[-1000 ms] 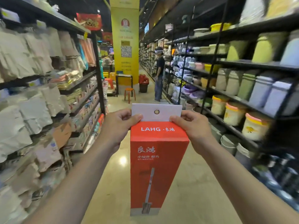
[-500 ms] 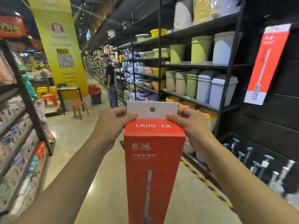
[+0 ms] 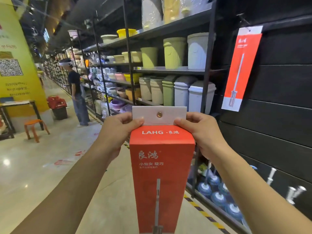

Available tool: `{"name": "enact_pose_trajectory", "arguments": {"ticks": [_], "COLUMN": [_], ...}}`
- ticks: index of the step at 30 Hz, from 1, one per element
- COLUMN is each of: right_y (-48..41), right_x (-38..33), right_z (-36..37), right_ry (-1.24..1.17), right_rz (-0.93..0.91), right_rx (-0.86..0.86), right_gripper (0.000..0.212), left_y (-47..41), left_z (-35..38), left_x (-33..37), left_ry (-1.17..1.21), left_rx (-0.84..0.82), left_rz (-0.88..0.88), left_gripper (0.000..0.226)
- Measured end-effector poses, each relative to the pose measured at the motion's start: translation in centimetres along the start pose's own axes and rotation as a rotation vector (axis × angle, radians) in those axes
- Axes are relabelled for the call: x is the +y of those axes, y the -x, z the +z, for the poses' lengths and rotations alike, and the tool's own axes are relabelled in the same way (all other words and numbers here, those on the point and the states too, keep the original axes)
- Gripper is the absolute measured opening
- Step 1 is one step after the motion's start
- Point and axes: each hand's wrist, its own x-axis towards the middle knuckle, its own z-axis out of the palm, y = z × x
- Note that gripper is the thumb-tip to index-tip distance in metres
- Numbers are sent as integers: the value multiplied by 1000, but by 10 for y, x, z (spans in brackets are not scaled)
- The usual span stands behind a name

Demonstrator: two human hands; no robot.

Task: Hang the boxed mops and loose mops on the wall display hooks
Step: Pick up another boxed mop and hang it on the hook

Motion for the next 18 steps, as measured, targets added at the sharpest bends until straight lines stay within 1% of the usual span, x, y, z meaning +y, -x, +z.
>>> {"name": "enact_pose_trajectory", "arguments": {"ticks": [3, 7, 10, 14, 18], "right_y": [-41, -98, -146, -211, -270], "right_x": [12, 30, 43, 55, 59], "right_z": [-22, -47, -64, -88, -118], "right_ry": [36, 93, 118, 153, 212], "right_rz": [-25, -56, -64, -75, -82], "right_rx": [73, 146, 204, 299, 386], "right_gripper": [16, 6, 7, 15, 12], "left_y": [-51, -118, -170, -245, -326], "left_z": [33, 75, 106, 151, 201], "left_x": [-9, -19, -30, -42, -49], "left_ry": [31, 50, 76, 139, 227], "left_rx": [-49, -124, -171, -263, -370], "left_rz": [16, 38, 57, 75, 60], "left_gripper": [14, 11, 8, 7, 8]}}
